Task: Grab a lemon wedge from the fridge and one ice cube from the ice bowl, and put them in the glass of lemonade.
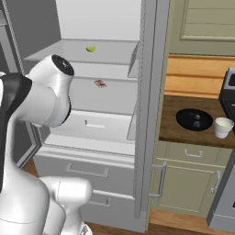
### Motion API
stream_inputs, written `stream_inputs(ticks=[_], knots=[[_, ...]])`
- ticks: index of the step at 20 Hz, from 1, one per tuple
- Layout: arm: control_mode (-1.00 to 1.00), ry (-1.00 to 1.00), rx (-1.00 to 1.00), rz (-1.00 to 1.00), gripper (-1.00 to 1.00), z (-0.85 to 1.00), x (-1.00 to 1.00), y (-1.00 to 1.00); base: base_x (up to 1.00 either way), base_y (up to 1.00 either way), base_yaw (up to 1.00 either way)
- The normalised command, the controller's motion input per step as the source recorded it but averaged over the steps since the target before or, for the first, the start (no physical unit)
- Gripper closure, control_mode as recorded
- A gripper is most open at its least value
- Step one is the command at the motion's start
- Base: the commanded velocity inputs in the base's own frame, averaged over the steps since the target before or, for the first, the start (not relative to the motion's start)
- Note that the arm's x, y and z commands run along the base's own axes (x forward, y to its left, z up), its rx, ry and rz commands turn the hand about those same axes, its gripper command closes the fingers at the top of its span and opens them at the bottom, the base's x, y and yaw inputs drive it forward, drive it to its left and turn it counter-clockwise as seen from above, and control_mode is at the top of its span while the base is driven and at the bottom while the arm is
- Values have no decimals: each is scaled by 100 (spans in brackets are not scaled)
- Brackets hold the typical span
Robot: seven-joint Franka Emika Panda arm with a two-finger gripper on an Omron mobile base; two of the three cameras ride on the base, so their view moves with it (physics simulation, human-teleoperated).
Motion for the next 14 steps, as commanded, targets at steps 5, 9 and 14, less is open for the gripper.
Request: stream_inputs(ticks=[5, 9, 14], knots=[[-100, -6, -45, -28, -100, -17, 0, -80, 0, 0, 0], [-100, -1, -58, -38, -100, -10, 0, -63, 0, 0, 0], [-100, -1, -54, -36, -100, -15, -3, -53, 0, 0, 0]])
